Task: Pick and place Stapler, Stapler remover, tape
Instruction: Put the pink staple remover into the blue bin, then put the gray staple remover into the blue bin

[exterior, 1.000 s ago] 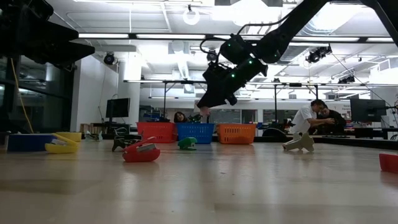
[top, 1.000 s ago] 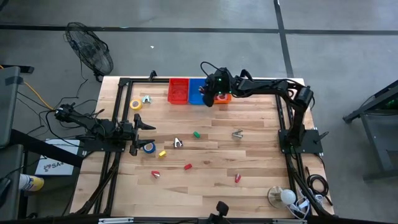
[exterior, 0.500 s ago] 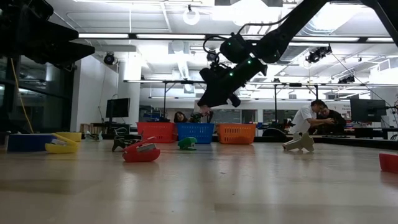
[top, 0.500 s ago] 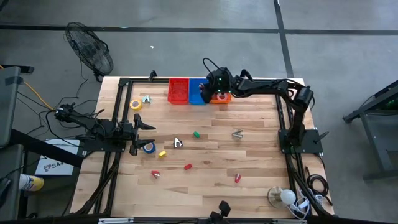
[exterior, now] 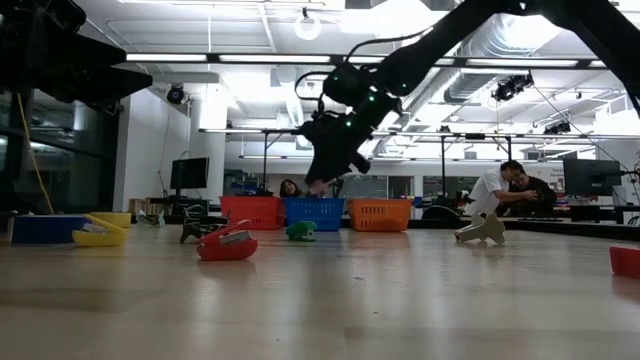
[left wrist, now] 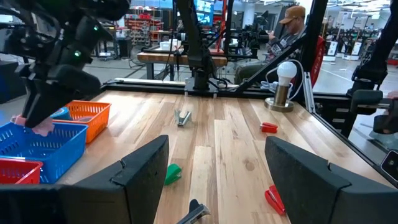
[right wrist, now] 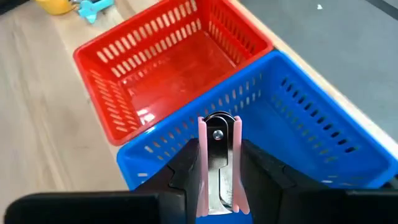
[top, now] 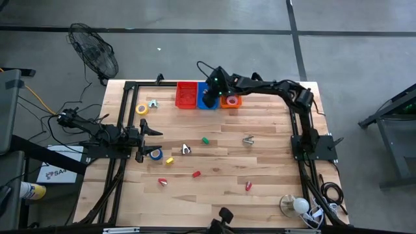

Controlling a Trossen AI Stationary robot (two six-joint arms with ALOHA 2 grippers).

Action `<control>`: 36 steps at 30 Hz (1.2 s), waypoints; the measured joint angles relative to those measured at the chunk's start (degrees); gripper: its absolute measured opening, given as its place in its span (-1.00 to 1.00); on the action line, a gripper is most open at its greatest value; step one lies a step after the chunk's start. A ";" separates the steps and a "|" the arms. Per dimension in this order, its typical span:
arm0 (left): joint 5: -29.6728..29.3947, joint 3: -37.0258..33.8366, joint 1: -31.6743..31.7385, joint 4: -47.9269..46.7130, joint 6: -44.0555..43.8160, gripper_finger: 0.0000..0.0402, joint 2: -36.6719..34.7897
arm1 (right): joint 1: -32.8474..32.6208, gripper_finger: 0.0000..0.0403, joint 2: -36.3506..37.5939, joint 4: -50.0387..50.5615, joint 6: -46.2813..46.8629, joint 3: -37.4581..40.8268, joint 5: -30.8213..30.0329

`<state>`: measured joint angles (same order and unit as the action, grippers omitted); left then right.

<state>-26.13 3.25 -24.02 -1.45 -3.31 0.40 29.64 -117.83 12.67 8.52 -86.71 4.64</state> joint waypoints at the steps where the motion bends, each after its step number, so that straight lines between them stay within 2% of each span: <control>1: 0.00 0.00 0.01 0.01 0.02 0.30 0.00 | 0.06 -0.56 -0.01 1.41 -0.39 -0.69 -0.06; 6: 0.00 0.00 0.01 0.01 0.00 0.30 0.00 | 0.01 -0.55 -0.06 6.26 -2.56 -1.63 -2.39; 16: -0.02 0.00 0.01 0.01 0.00 0.30 0.00 | -0.03 -0.50 -0.06 7.01 -5.43 0.39 -1.24; 28: -0.02 0.02 0.00 0.01 0.00 0.30 0.00 | -0.40 -0.09 -0.06 6.84 -6.21 0.39 -0.76; 36: -0.02 0.00 0.00 0.01 0.00 0.30 0.00 | -0.40 0.01 0.07 9.32 -6.28 -1.01 0.00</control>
<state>-26.15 3.25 -24.02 -1.43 -3.31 0.40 29.23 -117.75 21.99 2.24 -87.72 4.63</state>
